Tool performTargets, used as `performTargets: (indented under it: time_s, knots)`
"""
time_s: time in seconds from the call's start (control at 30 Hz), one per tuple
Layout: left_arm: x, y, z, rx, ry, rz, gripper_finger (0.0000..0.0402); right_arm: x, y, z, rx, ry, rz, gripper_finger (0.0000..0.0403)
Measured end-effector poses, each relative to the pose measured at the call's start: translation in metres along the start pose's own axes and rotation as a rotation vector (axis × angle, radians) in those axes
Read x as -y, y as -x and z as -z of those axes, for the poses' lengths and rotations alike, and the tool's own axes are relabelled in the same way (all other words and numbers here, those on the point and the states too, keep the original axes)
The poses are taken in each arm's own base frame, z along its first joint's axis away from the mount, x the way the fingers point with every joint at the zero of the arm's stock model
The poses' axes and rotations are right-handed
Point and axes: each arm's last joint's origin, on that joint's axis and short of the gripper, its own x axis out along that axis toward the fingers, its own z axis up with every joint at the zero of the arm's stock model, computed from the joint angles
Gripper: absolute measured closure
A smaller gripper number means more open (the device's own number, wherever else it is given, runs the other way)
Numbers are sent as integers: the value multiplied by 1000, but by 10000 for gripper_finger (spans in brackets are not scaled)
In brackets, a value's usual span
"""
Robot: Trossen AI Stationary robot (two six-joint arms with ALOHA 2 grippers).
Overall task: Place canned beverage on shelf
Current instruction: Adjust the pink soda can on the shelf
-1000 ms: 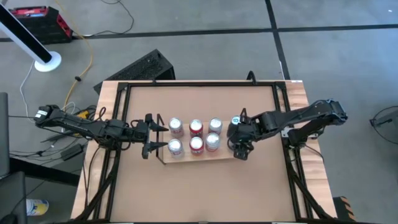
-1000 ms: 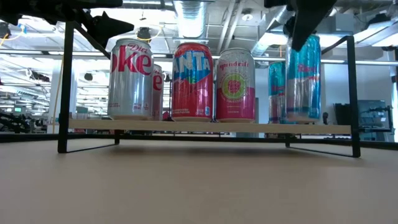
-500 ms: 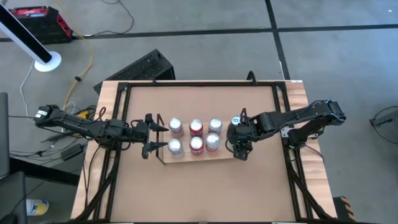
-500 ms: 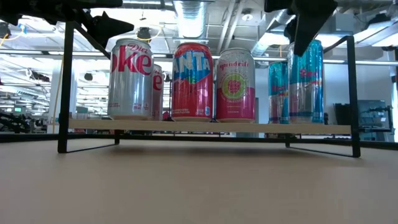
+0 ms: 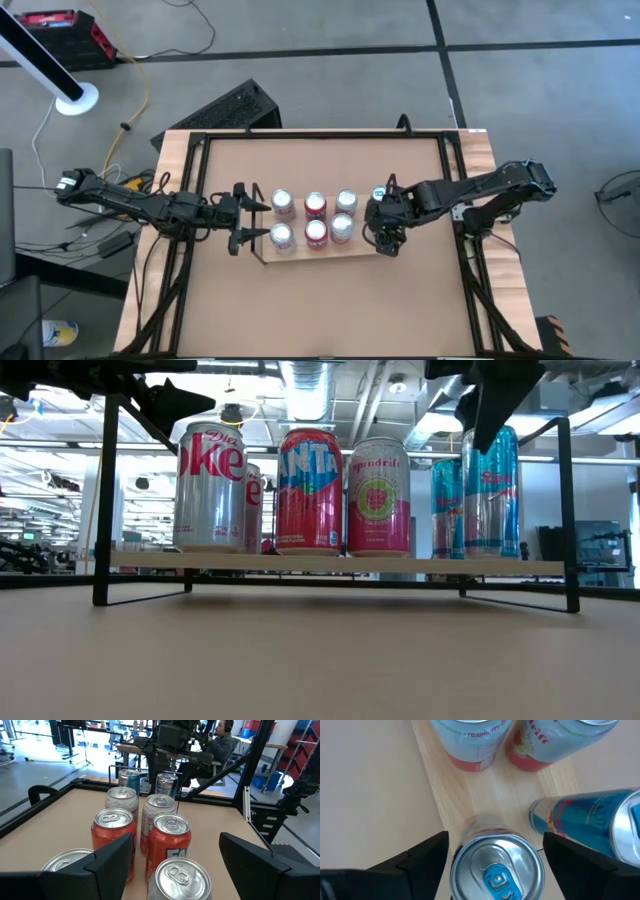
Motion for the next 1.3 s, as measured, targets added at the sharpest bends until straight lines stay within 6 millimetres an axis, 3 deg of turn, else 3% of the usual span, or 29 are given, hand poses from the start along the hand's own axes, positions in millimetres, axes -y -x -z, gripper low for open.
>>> performTargets:
  time_s: [0.3,0.53,0.77,1.07,1.3]
  knots:
    - [0,0,0,2,1,-1,123,0,16,-12,77,6,-28,52]
    - [0,0,0,2,-1,-1,123,-7,26,-34,294,44,-99,52]
    - [0,0,0,0,-2,-2,123,-17,3,-57,383,121,-87,53]
    - [0,0,1,-7,-5,-3,123,-19,-33,-68,323,200,-10,53]
    - [0,0,1,-9,-5,-1,123,-19,-33,-68,323,206,-8,53]
